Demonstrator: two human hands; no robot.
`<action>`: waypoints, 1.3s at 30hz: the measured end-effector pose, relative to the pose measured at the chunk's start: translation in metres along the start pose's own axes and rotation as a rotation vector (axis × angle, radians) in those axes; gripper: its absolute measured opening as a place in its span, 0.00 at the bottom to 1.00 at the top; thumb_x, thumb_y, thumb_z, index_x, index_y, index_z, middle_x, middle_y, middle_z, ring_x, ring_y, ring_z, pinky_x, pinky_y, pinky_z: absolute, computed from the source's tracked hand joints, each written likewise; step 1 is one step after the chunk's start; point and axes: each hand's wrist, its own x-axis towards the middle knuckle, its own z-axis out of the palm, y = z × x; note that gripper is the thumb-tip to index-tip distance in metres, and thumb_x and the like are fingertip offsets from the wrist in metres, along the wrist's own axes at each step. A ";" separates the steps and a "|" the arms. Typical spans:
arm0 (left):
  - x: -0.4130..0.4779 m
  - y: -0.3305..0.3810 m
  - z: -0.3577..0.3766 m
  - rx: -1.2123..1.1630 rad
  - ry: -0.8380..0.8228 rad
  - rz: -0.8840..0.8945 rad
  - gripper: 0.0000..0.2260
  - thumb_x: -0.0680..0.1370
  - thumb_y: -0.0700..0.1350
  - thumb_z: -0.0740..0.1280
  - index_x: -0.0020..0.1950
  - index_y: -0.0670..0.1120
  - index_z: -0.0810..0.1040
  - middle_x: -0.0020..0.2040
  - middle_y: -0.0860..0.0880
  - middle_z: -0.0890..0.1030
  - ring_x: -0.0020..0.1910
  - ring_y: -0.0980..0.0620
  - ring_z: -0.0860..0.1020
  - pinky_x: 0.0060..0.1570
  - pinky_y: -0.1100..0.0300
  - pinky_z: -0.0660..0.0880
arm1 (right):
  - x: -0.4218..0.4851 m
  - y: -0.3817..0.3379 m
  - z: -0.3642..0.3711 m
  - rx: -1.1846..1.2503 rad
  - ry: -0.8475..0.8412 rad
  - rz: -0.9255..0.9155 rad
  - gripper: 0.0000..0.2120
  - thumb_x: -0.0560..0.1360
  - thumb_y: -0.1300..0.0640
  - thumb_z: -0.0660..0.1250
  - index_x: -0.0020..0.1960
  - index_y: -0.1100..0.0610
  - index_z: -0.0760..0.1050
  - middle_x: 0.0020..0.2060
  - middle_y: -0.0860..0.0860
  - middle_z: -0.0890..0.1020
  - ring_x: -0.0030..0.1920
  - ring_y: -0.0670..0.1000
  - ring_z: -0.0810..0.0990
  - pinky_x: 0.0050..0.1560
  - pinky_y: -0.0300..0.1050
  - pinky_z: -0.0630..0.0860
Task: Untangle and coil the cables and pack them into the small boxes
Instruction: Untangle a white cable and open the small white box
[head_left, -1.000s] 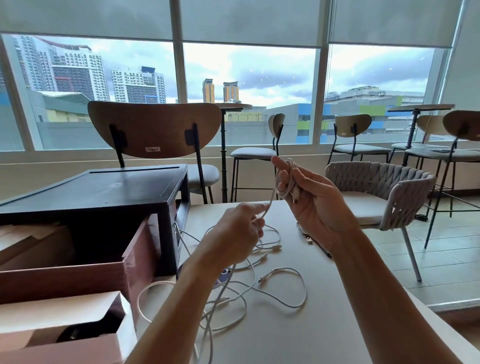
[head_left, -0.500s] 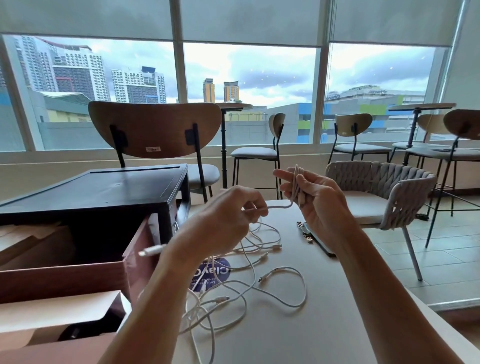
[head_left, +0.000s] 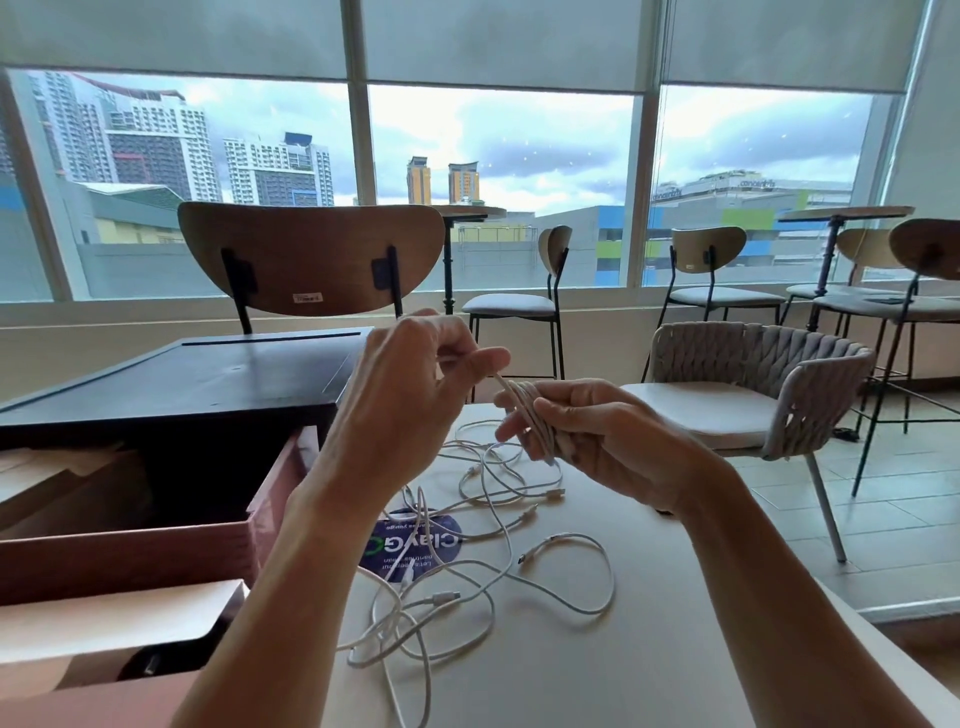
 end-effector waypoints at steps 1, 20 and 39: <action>-0.001 0.001 0.000 -0.011 0.014 -0.002 0.13 0.75 0.56 0.70 0.37 0.48 0.79 0.32 0.60 0.70 0.31 0.71 0.71 0.33 0.77 0.65 | -0.001 -0.001 0.000 0.003 -0.036 0.003 0.15 0.82 0.65 0.55 0.66 0.68 0.73 0.49 0.61 0.83 0.43 0.51 0.80 0.46 0.38 0.78; -0.004 -0.024 0.019 -0.380 -0.243 -0.150 0.08 0.79 0.46 0.68 0.55 0.49 0.85 0.37 0.67 0.81 0.40 0.70 0.78 0.40 0.74 0.70 | -0.001 0.009 -0.004 0.185 -0.208 -0.058 0.11 0.79 0.60 0.59 0.57 0.66 0.73 0.33 0.50 0.69 0.32 0.45 0.66 0.39 0.39 0.69; -0.008 -0.036 0.028 -0.312 -0.225 -0.254 0.03 0.77 0.43 0.72 0.46 0.51 0.84 0.39 0.50 0.85 0.41 0.49 0.83 0.45 0.44 0.82 | 0.008 0.006 0.003 0.015 0.162 0.017 0.09 0.77 0.60 0.66 0.51 0.64 0.82 0.38 0.56 0.80 0.36 0.48 0.79 0.51 0.47 0.81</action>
